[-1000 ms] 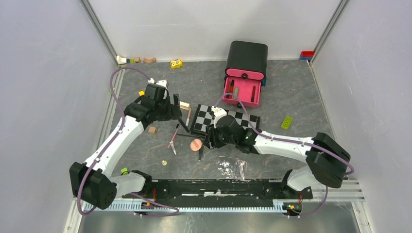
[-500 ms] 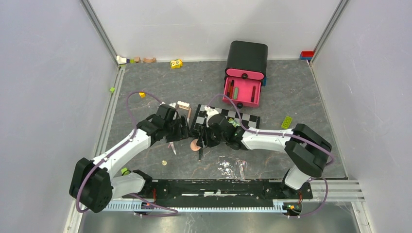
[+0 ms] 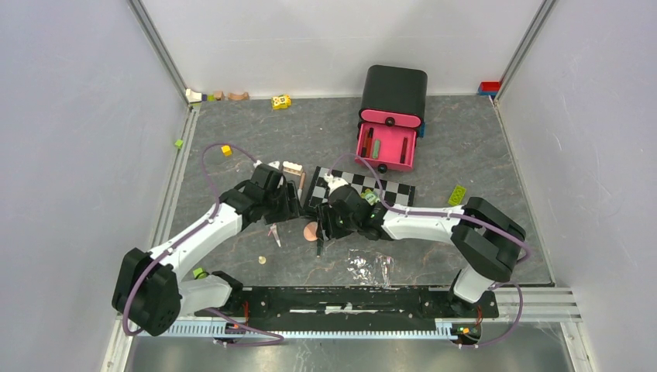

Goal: Organize the makeup
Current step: Pick up the makeup from the center of the board.

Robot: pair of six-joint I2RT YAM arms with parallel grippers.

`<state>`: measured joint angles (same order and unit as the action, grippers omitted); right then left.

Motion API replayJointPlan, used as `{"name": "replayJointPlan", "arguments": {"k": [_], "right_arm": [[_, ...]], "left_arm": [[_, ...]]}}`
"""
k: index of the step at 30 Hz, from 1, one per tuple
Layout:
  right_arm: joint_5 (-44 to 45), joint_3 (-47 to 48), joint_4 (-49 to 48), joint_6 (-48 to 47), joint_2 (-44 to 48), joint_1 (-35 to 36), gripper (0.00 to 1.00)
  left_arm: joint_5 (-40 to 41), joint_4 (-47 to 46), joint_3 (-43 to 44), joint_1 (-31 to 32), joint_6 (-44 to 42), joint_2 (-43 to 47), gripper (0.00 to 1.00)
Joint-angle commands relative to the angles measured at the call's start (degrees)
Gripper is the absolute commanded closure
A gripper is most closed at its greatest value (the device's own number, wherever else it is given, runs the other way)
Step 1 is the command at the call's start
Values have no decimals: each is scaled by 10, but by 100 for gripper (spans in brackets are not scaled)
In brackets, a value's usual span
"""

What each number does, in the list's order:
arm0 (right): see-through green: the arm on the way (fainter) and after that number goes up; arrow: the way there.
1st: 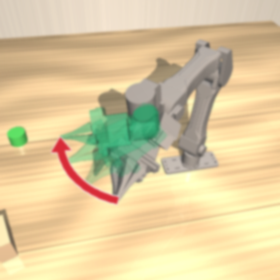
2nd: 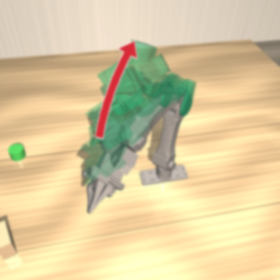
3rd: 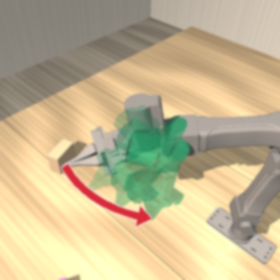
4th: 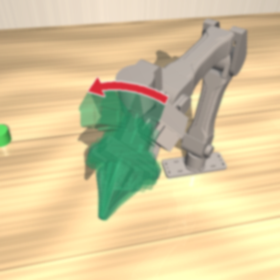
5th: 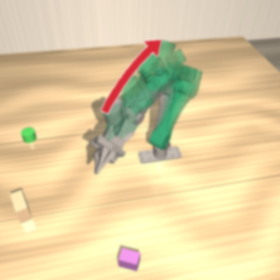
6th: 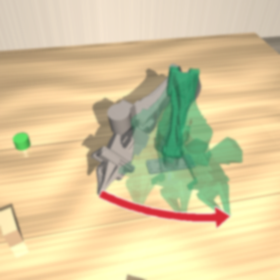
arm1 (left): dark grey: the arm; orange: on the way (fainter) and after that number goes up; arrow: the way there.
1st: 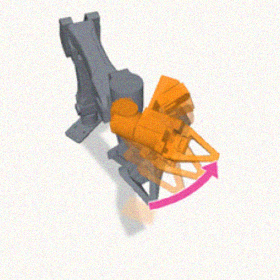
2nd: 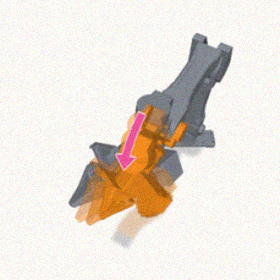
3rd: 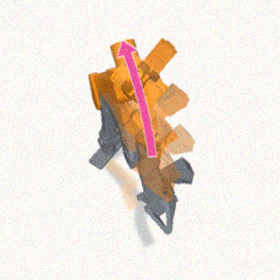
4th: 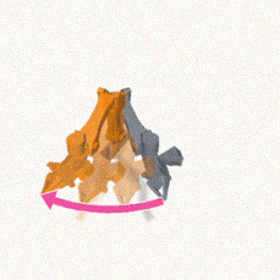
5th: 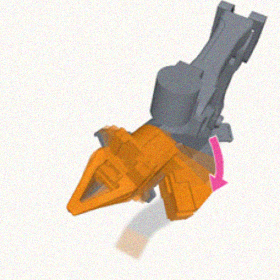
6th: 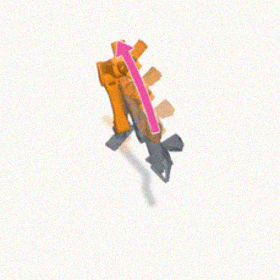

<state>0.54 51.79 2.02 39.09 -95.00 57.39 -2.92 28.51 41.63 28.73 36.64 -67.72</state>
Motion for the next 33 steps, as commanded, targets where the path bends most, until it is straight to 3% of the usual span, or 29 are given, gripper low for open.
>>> {"name": "replayJointPlan", "arguments": {"k": [1, 16, 27, 33], "right_arm": [[40, 7, 18, -10, -1, 23, 40], [105, 51, 68, -51, -46, 55, 43], [94, 63, 56, -57, -57, 60, 43], [119, 81, 89, -70, -96, 66, 48]], "left_arm": [[71, 40, 79, 0, -39, 4, 31], [99, 94, 182, -1, -87, -10, 28], [110, 107, 252, -2, -124, -37, 27], [123, 116, 307, -4, -155, -64, 27]]}}
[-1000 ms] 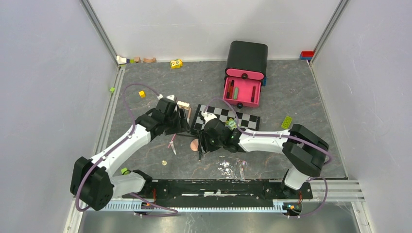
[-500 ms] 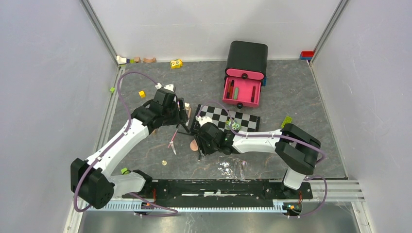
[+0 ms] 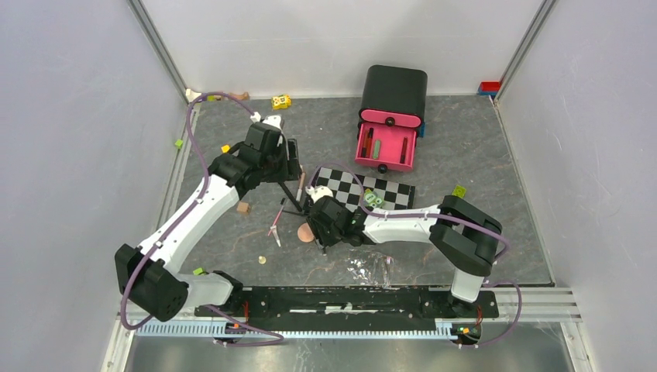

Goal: Organize the makeup
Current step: Pick up the makeup from the center of the board.

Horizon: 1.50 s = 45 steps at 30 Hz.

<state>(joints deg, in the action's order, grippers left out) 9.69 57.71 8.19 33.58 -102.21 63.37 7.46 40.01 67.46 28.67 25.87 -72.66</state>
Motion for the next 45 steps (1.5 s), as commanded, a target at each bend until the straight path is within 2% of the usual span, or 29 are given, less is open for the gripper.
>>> {"name": "replayJointPlan", "arguments": {"k": [1, 10, 15, 23, 28, 32, 36, 45], "right_arm": [[29, 20, 29, -15, -26, 7, 50], [47, -14, 41, -25, 28, 8, 74], [2, -56, 5, -37, 79, 8, 82], [-19, -96, -18, -64, 170, 2, 88], [-26, -114, -21, -92, 232, -17, 89], [-74, -150, -65, -139, 286, -45, 89], [-118, -166, -78, -206, 329, -62, 90], [-122, -174, -77, -277, 381, -110, 93]], "left_arm": [[20, 1, 60, -4, -52, -21, 27], [40, -9, 109, -7, -89, -77, 26], [47, -12, 120, -13, -99, -93, 26], [81, -23, 91, -17, -117, -74, 26], [134, -22, 84, -17, -131, -67, 26], [166, -22, 80, -17, -137, -64, 26], [173, -22, 79, -16, -139, -65, 26], [173, -22, 78, -17, -142, -67, 26]]}}
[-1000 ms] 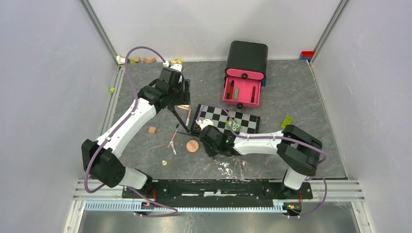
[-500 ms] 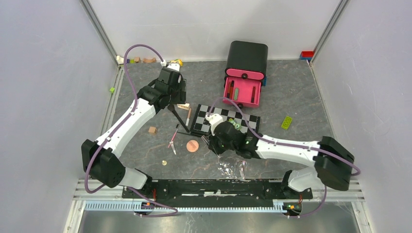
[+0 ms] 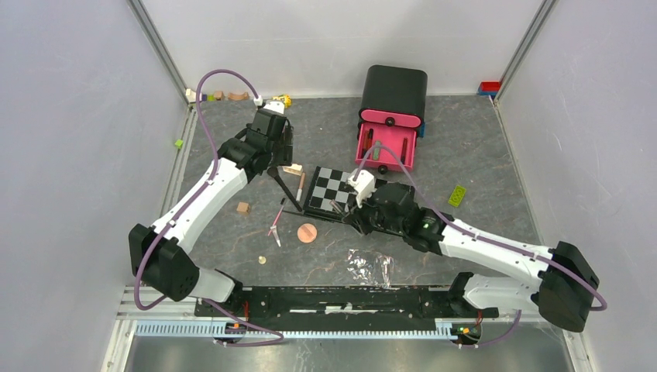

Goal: Organize the makeup
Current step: Pick up the makeup from the center of the board.

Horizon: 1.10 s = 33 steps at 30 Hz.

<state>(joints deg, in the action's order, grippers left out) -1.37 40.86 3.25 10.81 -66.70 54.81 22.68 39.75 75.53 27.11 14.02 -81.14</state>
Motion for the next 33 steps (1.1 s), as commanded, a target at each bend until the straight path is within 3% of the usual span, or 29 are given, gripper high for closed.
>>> {"name": "replayJointPlan", "arguments": {"k": [1, 9, 15, 24, 33], "right_arm": [[-12, -7, -28, -52, 29, -32, 94], [7, 8, -42, -43, 18, -104, 97], [60, 118, 33, 45, -82, -182, 100], [-73, 203, 9, 197, -191, -326, 96], [-143, 256, 30, 252, -268, -401, 97]], "left_arm": [[22, -20, -3, -1, -23, 19, 26], [19, -20, -3, -1, -24, 19, 26], [17, -21, -4, -1, -24, 21, 26], [27, -21, -5, -1, -28, 16, 26], [24, -20, -5, -1, -30, 12, 26]]}}
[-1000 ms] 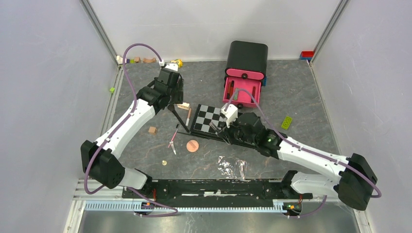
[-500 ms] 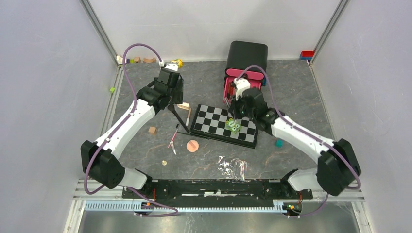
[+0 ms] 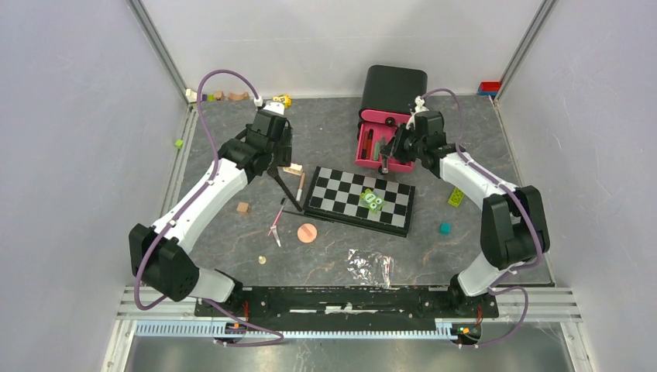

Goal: Organize the makeup
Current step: Pick up the makeup from the center of the board, then place the makeup in the drawer.

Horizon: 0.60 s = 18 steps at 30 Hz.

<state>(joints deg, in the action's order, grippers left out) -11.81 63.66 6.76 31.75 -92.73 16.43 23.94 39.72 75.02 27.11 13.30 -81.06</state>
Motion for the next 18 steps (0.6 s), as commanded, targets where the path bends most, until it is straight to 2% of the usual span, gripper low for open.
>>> {"name": "replayJointPlan", "arguments": {"k": [1, 10, 18], "right_arm": [[-37, 29, -5, 47, -11, -24, 97], [-40, -10, -63, 117, -17, -70, 98], [-60, -8, -100, 158, -53, -91, 98]], "left_arm": [[11, -21, 1, -1, -23, 11, 26], [9, -20, 0, -1, -24, 8, 26], [5, -20, 1, -1, -23, 8, 26]]}}
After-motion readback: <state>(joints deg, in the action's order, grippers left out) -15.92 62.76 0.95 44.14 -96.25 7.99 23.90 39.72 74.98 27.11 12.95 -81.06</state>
